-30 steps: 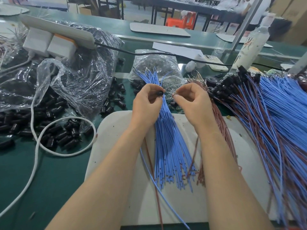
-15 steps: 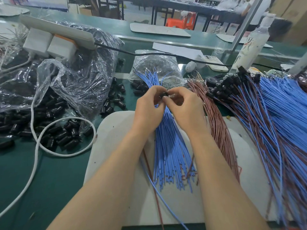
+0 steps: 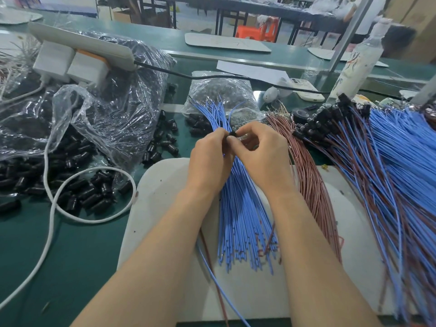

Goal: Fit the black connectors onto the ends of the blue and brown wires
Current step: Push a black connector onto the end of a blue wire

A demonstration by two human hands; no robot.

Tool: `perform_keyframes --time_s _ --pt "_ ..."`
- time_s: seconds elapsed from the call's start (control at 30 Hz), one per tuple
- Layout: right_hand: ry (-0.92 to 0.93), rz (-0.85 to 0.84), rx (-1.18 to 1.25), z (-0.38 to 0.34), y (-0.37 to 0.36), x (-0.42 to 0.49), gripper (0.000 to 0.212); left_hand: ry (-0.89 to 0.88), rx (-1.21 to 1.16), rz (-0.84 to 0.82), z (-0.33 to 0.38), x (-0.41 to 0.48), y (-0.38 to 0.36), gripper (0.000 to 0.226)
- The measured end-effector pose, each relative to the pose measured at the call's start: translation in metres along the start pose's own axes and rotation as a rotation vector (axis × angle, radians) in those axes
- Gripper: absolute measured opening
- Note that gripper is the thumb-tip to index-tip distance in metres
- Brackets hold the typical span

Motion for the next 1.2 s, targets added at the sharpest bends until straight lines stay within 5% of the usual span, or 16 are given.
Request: perform_keyframes --time_s 0.57,1.2 --pt "-0.076 -0.092 0.293 0.003 0.016 0.004 0.01 0.014 -0.049 0.017 -0.005 0.003 0.003 0.008" --pt "0.002 -0.002 0.006 -0.006 0.014 0.003 0.01 -0.011 0.08 -0.022 0.0 0.001 0.004 0.011"
Point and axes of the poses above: each hand's wrist, its own x-axis towards the middle knuckle, its own y-axis out of the back of the hand, z = x × y, the point moved 6 cm from there along x, towards the middle knuckle, and after that the axes turned 1 degree about -z, right-handed, at the moved point
